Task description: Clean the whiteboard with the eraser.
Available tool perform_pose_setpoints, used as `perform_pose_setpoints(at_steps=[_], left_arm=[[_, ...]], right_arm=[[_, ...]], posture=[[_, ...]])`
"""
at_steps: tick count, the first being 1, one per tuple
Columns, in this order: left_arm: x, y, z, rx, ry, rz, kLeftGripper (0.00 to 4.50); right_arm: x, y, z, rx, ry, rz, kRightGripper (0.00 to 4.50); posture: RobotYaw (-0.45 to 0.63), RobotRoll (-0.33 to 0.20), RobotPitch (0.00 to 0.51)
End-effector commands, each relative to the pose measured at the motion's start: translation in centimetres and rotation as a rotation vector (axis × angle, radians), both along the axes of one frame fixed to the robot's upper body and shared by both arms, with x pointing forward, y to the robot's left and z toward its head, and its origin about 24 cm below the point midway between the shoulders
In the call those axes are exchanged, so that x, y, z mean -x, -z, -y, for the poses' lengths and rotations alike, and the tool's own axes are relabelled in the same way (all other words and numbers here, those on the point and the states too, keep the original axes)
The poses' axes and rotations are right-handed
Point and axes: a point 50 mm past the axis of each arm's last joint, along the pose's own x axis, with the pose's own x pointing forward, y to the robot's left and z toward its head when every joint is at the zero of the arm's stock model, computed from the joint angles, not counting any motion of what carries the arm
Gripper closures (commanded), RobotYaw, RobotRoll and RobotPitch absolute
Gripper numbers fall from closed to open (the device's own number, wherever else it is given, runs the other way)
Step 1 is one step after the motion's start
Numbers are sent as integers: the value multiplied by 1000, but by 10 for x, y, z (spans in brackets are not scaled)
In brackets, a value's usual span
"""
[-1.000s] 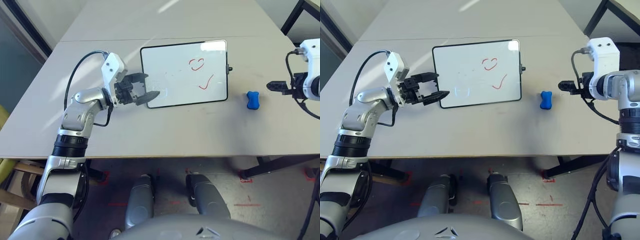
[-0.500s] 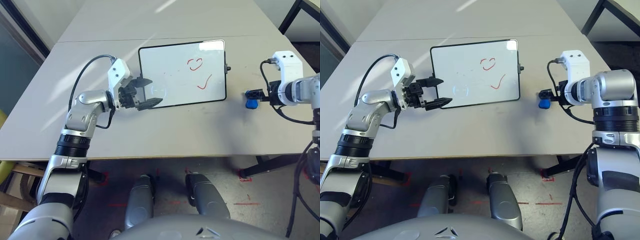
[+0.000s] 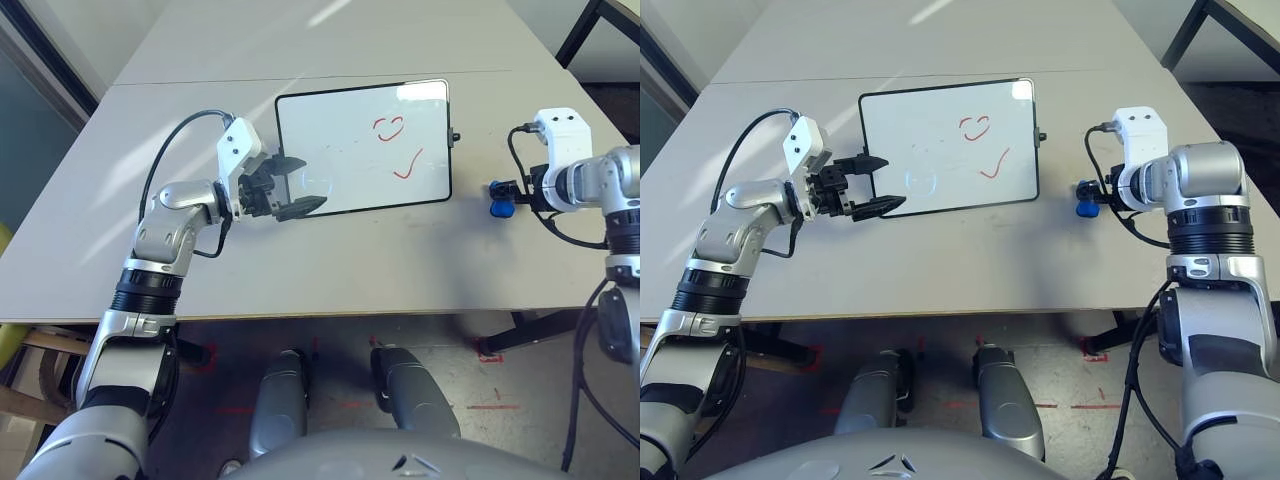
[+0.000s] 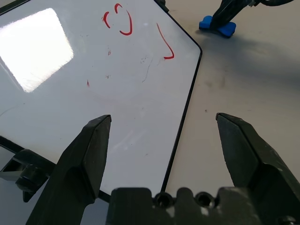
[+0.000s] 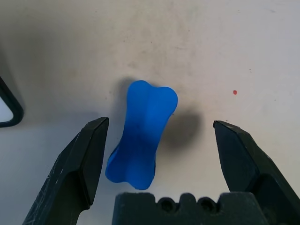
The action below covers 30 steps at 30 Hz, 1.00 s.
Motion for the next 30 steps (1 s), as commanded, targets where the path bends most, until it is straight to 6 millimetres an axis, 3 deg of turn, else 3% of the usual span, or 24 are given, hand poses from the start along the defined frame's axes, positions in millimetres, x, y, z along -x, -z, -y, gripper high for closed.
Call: perform_pose_setpoints(at_steps=[1,10,12,15,22,25,30], left_arm=[[3,1,3,-12,11,7,0],[3,1,2,-13,5,11,0],[3,1,2,-13,5,12,0],[3,1,2,-13,4,13,0],[2,1,1,-14,3,14,0],[2,0,1,-15,2,15,0],[2,-1,0,-15,2,15,0]], right_arm=[[-3,2,-2,1,9,-8,40],[-2,14,-3,15,12,-40,40],[-1,16,-2,18,15,-45,294],[-1,17,-2,22,19,-46,1103],[0,11,-3,26,15,-31,3810],[1,5,-4,36,2,-11,4262],[2,-19,-14,115,-149,90,4269]], posture=[[-214,0,121],[-208,0,116],[-207,0,116],[-208,0,116],[-212,0,118],[-213,0,122],[-218,0,124]])
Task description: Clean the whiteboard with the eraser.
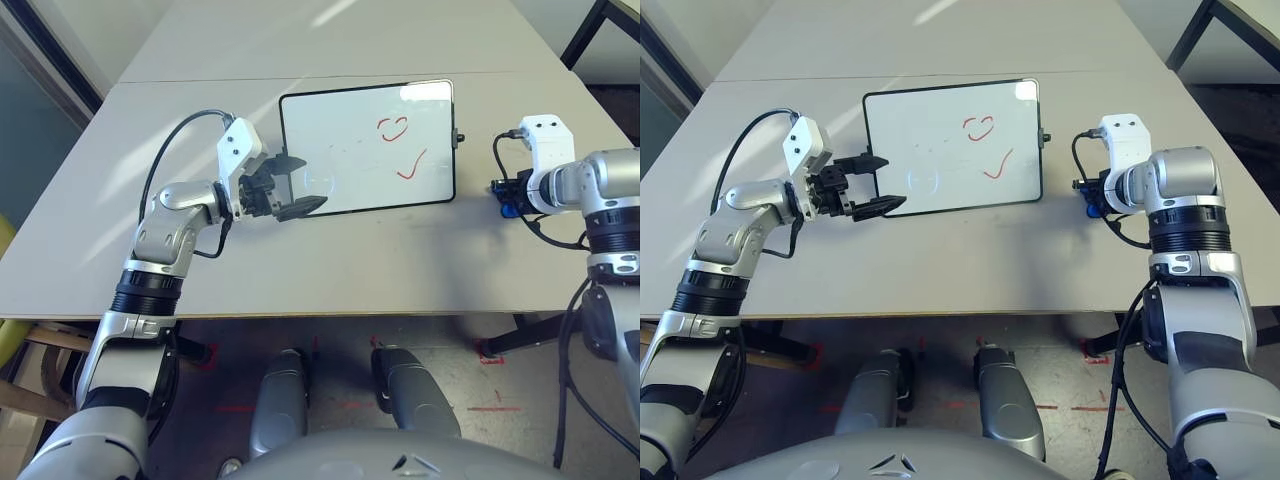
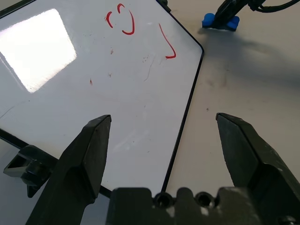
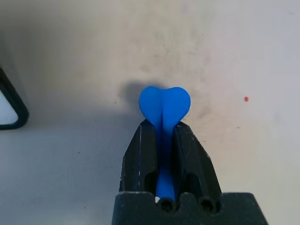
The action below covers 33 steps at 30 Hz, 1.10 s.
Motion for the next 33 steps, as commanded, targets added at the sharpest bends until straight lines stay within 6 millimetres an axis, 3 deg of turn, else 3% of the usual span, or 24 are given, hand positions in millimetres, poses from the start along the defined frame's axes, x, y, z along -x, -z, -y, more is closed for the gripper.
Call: perform_pose_setpoints(at_steps=[1,5,9,13,24,33], left_arm=[[1,0,0,-14,4,5,0],[0,-1,0,-14,6,6,0],[-1,-2,0,-15,8,7,0],[-1,-2,0,-16,9,7,0],[1,-3,-3,-20,-3,9,0],[1,-3,-3,-20,-4,10,0]], right_arm=[[1,-25,-9,129,-188,130,4269],[4,-50,-28,379,-520,307,4272],[6,-53,-44,589,-767,388,4279],[3,-52,-63,690,-968,461,4279],[-1,-40,-75,766,-1209,416,4282],[0,-26,-76,741,-1240,310,4285]], posture=[[-218,0,124],[-225,0,125],[-225,0,125],[-228,0,127],[-203,0,129],[-201,0,129]])
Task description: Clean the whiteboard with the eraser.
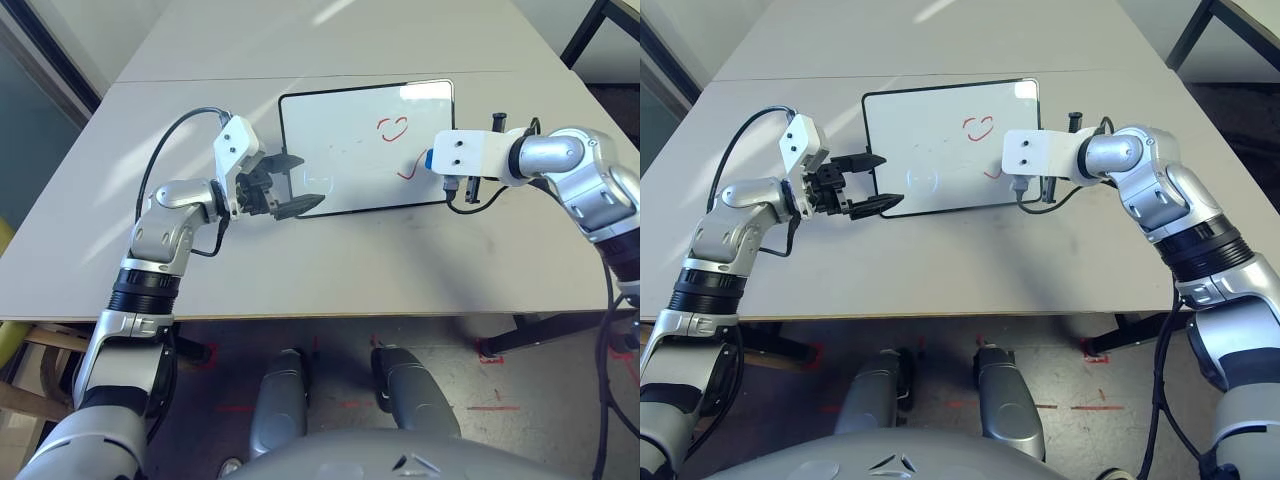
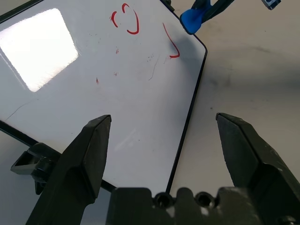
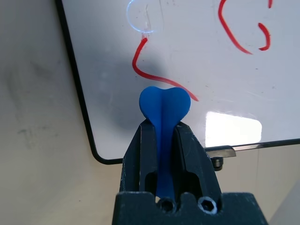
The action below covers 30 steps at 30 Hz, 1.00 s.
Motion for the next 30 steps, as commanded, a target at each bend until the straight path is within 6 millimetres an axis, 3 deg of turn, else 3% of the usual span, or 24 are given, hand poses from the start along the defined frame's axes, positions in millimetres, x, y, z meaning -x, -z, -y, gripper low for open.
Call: perform_pose_setpoints(at_steps=[1,22,30], left_arm=[[1,-1,0,-16,1,5,0],[3,-1,-1,-17,2,6,0],[5,0,-1,-16,-4,3,0]], right_arm=[[0,8,2,27,17,-38,4285],[-18,24,-14,37,44,-84,4286],[-19,25,-31,25,5,-89,4288]], posture=[[-201,0,129],[-181,0,128],[-174,0,131]])
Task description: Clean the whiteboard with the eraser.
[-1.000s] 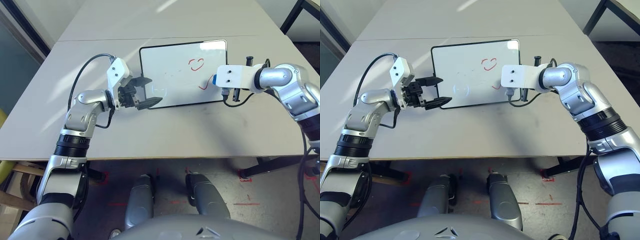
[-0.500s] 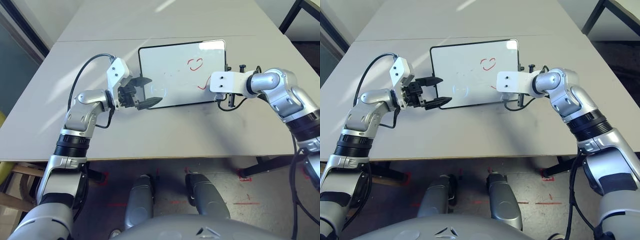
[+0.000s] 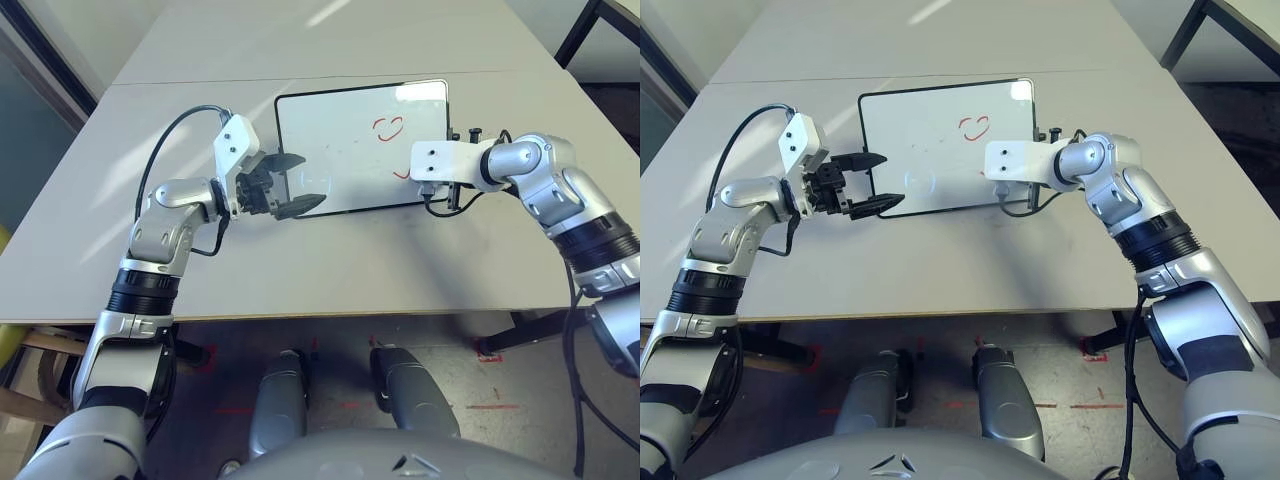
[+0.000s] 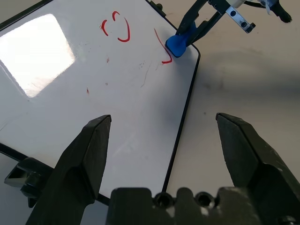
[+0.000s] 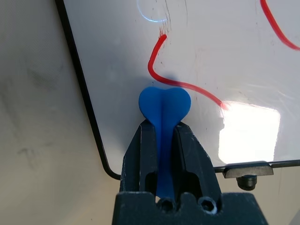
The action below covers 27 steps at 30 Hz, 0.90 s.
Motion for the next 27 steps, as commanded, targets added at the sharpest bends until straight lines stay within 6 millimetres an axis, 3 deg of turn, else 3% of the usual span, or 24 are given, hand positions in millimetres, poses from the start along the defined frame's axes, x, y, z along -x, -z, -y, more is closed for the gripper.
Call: perform_pose_setpoints(at_steps=[1,13,17,27], left_arm=[[3,1,-2,-11,-9,-3,0],[3,2,-4,-11,-17,-6,0],[3,2,-4,-11,-18,-6,0],[2,0,-5,-14,-16,-5,0]], right_arm=[[1,6,-13,4,-36,-25,4288],[-1,2,-40,-11,-98,1,4288],[-3,3,-35,10,-89,6,4297],[-9,7,5,112,4,-1,4303]], posture=[[-174,0,132],[-173,0,135],[-173,0,136],[-181,0,138]])
